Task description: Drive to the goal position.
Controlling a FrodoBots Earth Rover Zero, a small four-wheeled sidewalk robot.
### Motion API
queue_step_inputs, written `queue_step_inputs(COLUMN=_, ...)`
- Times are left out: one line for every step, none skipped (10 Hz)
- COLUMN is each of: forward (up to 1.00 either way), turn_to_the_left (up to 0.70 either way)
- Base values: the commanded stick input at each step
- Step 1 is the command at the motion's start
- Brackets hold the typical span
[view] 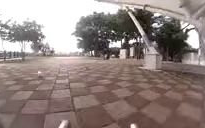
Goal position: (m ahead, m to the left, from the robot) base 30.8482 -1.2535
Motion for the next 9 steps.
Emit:
queue_step_inputs(forward=1.00, turn_to_the_left=0.40)
queue_step_inputs(forward=1.00, turn_to_the_left=0.40)
queue_step_inputs(forward=1.00, turn_to_the_left=0.40)
queue_step_inputs(forward=1.00, turn_to_the_left=0.18)
queue_step_inputs(forward=1.00, turn_to_the_left=0.07)
queue_step_inputs(forward=1.00, turn_to_the_left=0.00)
queue_step_inputs(forward=1.00, turn_to_the_left=0.02)
queue_step_inputs(forward=1.00, turn_to_the_left=0.01)
queue_step_inputs(forward=1.00, turn_to_the_left=0.00)
